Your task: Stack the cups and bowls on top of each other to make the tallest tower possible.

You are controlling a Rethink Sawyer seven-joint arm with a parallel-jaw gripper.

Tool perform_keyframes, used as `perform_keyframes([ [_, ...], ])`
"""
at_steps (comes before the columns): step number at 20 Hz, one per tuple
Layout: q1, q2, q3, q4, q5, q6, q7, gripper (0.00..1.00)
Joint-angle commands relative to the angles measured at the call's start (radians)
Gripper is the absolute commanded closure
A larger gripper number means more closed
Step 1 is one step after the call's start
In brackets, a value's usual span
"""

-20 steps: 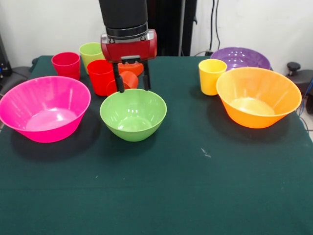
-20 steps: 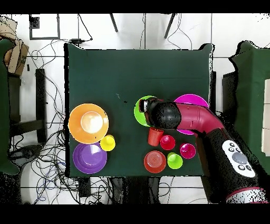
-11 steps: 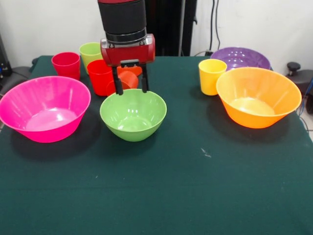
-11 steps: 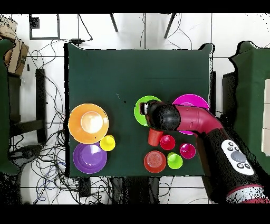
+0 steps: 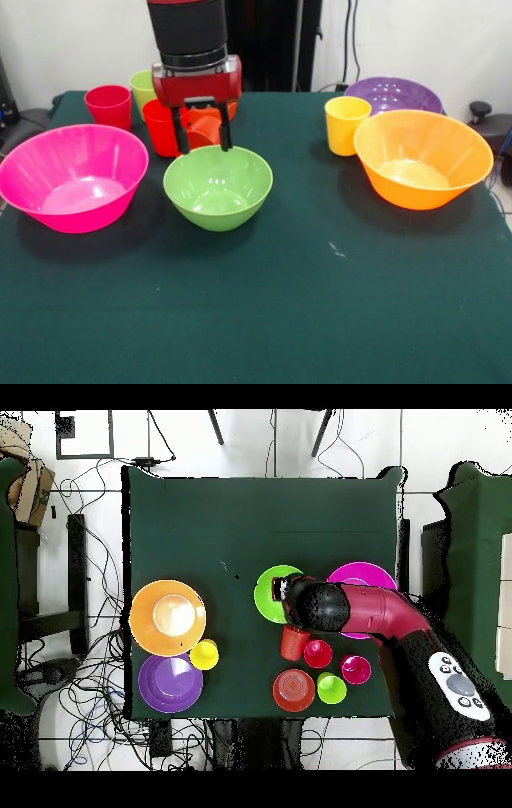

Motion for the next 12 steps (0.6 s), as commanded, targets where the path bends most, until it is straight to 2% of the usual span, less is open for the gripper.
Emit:
perform_keyframes([
  [1, -0.015, -0.007, 0.017, -0.049, -0.109, 0.108, -0.156, 0.0],
  [9, -0.03, -0.014, 0.02, -0.072, -0.122, 0.137, -0.181, 0.0],
  [12, -0.034, 0.01, 0.025, -0.095, -0.133, 0.138, -0.185, 0.0],
])
